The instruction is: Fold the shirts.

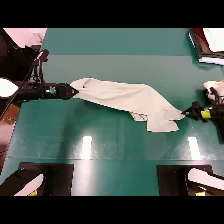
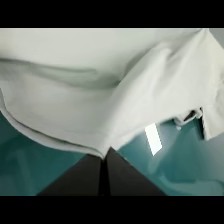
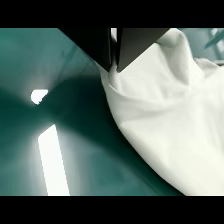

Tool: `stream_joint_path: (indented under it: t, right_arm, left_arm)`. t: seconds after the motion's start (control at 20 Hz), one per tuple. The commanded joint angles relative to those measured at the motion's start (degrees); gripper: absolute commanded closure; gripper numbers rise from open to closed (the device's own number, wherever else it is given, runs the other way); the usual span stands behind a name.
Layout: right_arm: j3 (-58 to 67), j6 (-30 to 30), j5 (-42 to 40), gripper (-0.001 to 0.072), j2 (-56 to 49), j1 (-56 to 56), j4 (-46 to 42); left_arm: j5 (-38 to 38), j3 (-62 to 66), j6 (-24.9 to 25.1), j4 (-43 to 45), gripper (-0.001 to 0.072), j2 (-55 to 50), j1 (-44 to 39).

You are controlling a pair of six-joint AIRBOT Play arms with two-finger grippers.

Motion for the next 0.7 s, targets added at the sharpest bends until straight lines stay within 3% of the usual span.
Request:
stream_joint_path:
  t: [0.0,0.4,0.65]
  right_arm:
    - [6.84,-0.22,-2.91,0.0694,6.97,0.2,0.63]
    - [41.03,1.03,-17.07,0.0695,20.83,3.91,0.59]
    - [58.27,1.62,-14.82,0.0694,21.4,5.9,0.46]
  left_arm:
    - [3.5,6.91,-0.76,1.09,0.0685,0.11,0.07]
    - [4.02,48.0,-0.72,3.28,0.0685,0.11,0.04]
    - [2.1,66.38,-0.98,3.13,0.0686,0.13,0.04]
